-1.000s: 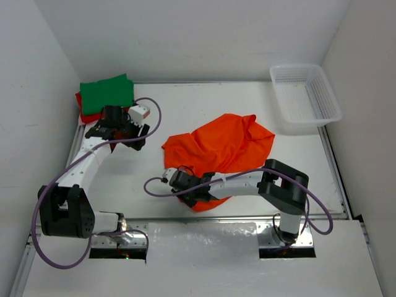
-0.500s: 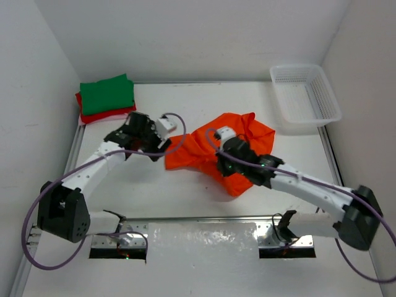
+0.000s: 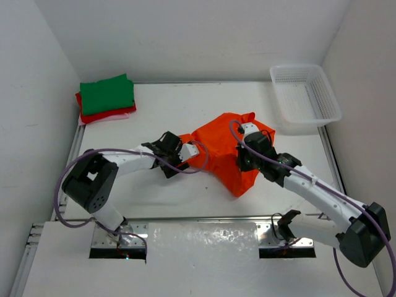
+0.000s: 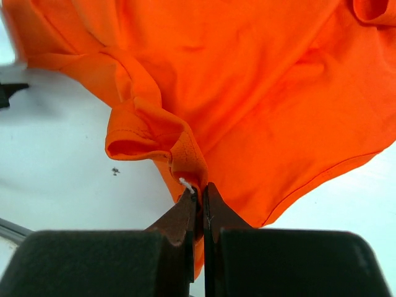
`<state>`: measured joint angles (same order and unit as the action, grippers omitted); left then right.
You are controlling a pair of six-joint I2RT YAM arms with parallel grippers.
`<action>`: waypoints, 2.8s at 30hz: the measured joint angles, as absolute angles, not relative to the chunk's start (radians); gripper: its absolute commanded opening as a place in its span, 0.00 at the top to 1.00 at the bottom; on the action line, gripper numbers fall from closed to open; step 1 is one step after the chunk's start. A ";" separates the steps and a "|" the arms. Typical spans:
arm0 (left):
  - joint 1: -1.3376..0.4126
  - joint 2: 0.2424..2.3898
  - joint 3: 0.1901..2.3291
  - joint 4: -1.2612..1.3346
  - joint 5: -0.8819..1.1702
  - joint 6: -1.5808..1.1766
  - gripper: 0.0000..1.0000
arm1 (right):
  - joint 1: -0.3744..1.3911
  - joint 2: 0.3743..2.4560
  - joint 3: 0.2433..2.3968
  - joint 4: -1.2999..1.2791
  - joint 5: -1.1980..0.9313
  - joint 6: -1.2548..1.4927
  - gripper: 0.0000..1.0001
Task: Fold and stack the t-shirts
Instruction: Flatten out the tshirt
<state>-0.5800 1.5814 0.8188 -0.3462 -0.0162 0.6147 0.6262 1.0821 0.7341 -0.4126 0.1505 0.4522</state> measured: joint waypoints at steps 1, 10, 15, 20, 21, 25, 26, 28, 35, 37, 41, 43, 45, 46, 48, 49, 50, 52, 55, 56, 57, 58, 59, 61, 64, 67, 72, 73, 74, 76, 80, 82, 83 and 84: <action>-0.583 1.600 0.823 -0.333 -0.032 0.603 0.37 | 0.624 1.082 0.734 -0.413 0.149 0.450 1.00; -0.580 1.635 0.834 -0.256 -0.131 0.548 1.00 | 0.575 1.079 0.746 -0.451 0.148 0.424 1.00; -0.574 1.483 0.891 -0.406 -0.159 0.593 1.00 | 0.515 1.045 0.882 -0.569 0.173 0.370 1.00; -0.574 1.259 1.123 -0.592 -0.138 0.682 1.00 | 0.510 0.995 1.174 -0.646 0.188 0.291 1.00; -0.574 1.221 1.188 -0.630 -0.128 0.701 1.00 | 0.510 0.985 1.231 -0.663 0.188 0.276 1.00; -0.575 1.137 1.437 -0.778 -0.082 0.756 1.00 | 0.510 0.961 1.479 -0.742 0.188 0.224 1.00; -0.575 1.129 1.499 -0.821 -0.069 0.765 1.00 | 0.510 0.961 1.541 -0.760 0.184 0.214 1.00; -0.575 1.121 1.592 -0.883 -0.048 0.779 1.00 | 0.510 0.968 1.679 -0.802 0.174 0.198 1.00; -0.577 1.135 1.942 -1.052 0.068 0.797 1.00 | 0.511 0.994 2.012 -0.923 0.122 0.172 1.00; -0.577 1.134 1.982 -1.059 0.085 0.801 1.00 | 0.511 1.000 2.056 -0.945 0.115 0.163 1.00; -0.577 1.142 1.981 -1.076 0.076 0.812 1.00 | 0.513 1.033 2.067 -0.966 0.131 0.130 1.00; -0.577 1.167 1.969 -1.072 0.044 0.817 1.00 | 0.513 1.074 2.049 -0.973 0.157 0.107 1.00; -0.561 1.215 1.951 -1.065 0.033 0.824 1.00 | 0.513 1.142 2.028 -0.967 0.195 0.078 1.00; -0.533 1.251 1.946 -1.061 0.043 0.826 1.00 | 0.511 1.188 2.015 -0.962 0.217 0.060 1.00; -0.449 1.339 1.945 -1.037 0.082 0.825 1.00 | 0.478 1.305 1.998 -0.941 0.235 0.030 1.00; -0.409 1.379 1.945 -1.017 0.094 0.822 1.00 | 0.456 1.362 1.996 -0.926 0.230 0.023 1.00; -0.373 1.431 1.945 -0.991 0.098 0.821 1.00 | 0.423 1.433 1.994 -0.901 0.226 0.022 1.00; -0.320 1.565 1.929 -0.925 0.098 0.814 1.00 | 0.354 1.561 1.981 -0.848 0.187 0.026 1.00; -0.281 1.739 1.892 -0.861 0.103 0.804 0.99 | 0.274 1.759 1.975 -0.765 0.140 0.027 1.00; -0.274 1.792 1.887 -0.843 0.104 0.802 0.94 | 0.257 1.829 1.987 -0.748 0.128 0.027 1.00; -0.270 1.851 1.885 -0.820 0.103 0.796 0.90 | 0.244 1.900 2.009 -0.729 0.122 0.027 1.00; -0.266 1.899 1.888 -0.798 0.101 0.789 0.85 | 0.233 1.980 2.041 -0.709 0.118 0.027 1.00; -0.258 1.961 1.908 -0.780 0.097 0.776 0.74 | 0.224 2.064 2.088 -0.696 0.119 0.027 1.00; -0.251 2.107 2.005 -0.747 0.073 0.732 0.57 | 0.209 2.210 2.173 -0.659 0.122 0.041 0.84; -0.224 2.327 2.219 -0.668 -0.004 0.646 0.37 | 0.190 2.384 2.257 -0.565 0.129 0.088 0.54; -0.179 2.460 2.308 -0.558 -0.137 0.577 0.26 | 0.168 2.464 2.258 -0.510 0.148 0.128 0.42; -0.116 2.482 2.282 -0.485 -0.300 0.526 0.27 | 0.145 2.466 2.257 -0.475 0.184 0.157 0.39; -0.110 2.465 2.268 -0.476 -0.305 0.517 0.28 | 0.143 2.451 2.251 -0.476 0.186 0.159 0.38; -0.107 2.442 2.246 -0.473 -0.301 0.511 0.29 | 0.142 2.427 2.239 -0.482 0.186 0.160 0.35; -0.107 2.357 2.165 -0.493 -0.261 0.507 0.34 | 0.145 2.335 2.168 -0.502 0.178 0.170 0.33; -0.120 2.029 1.833 -0.546 -0.111 0.609 0.39 | 0.160 2.003 1.847 -0.564 0.142 0.211 0.31; -0.126 1.824 1.622 -0.571 -0.067 0.708 0.42 | 0.174 1.803 1.641 -0.559 0.125 0.245 0.31; -0.132 1.720 1.505 -0.567 -0.059 0.778 0.43 | 0.182 1.715 1.548 -0.560 0.118 0.263 0.31; -0.136 1.624 1.394 -0.555 -0.058 0.839 0.44 | 0.194 1.613 1.436 -0.561 0.108 0.285 0.31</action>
<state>-0.1364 1.6241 1.3945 -0.5549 -0.0578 0.8387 0.1936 1.6131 1.4364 -0.5606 0.1081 0.2848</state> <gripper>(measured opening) 0.578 0.688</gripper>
